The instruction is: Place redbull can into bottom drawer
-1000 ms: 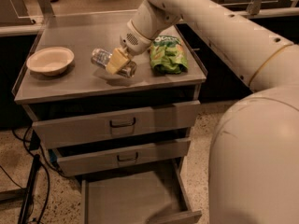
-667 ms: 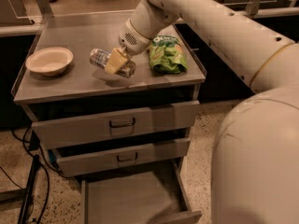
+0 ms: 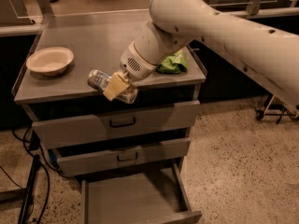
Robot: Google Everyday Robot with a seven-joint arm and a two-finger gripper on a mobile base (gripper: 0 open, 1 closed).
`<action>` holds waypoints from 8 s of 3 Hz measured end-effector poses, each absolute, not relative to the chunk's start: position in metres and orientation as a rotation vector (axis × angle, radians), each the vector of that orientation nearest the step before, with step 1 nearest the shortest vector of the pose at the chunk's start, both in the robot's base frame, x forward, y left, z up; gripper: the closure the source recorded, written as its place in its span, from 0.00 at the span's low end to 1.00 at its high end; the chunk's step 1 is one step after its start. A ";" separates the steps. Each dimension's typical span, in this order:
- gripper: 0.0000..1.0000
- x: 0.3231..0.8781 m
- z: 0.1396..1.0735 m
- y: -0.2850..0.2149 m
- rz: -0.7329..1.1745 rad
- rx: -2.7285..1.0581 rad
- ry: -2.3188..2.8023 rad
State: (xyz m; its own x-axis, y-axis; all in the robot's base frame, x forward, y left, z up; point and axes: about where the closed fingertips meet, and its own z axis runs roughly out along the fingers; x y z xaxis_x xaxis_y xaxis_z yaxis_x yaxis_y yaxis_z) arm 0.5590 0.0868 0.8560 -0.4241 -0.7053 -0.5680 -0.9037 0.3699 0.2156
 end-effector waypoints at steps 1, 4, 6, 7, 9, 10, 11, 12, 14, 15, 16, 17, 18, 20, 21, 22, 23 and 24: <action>1.00 0.559 0.856 0.087 0.714 -1.402 2.254; 1.00 0.485 0.780 0.107 0.978 -1.297 2.369; 1.00 0.479 0.770 0.111 1.014 -1.286 2.381; 1.00 0.462 0.727 0.123 1.110 -1.237 2.421; 1.00 0.439 0.622 0.148 1.313 -1.120 2.509; 1.00 0.439 0.622 0.148 1.313 -1.120 2.509; 1.00 0.439 0.595 0.138 1.309 -1.033 2.571; 1.00 0.440 0.566 0.118 1.269 -0.916 2.647; 1.00 0.439 0.540 0.103 1.249 -0.820 2.704; 1.00 0.443 0.522 0.107 1.249 -0.804 2.731; 1.00 0.453 0.498 0.103 1.246 -0.751 2.754; 1.00 0.460 0.484 0.098 1.239 -0.689 2.760; 1.00 0.460 0.484 0.098 1.240 -0.688 2.760; 1.00 0.466 0.412 0.104 1.280 -0.557 2.804; 1.00 0.465 0.411 0.104 1.281 -0.557 2.805; 1.00 0.462 0.399 0.107 1.306 -0.538 2.819; 1.00 0.463 0.370 0.107 1.312 -0.491 2.852; 1.00 0.463 0.323 0.105 1.333 -0.418 2.909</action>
Offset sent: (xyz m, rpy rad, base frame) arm -0.0496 0.0022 -0.0382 0.0157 0.1121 -0.0155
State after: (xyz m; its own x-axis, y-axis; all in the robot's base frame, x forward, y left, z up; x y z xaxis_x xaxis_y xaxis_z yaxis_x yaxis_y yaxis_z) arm 0.4632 0.1053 0.3227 -0.9628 -0.2684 -0.0299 -0.1979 0.6257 0.7545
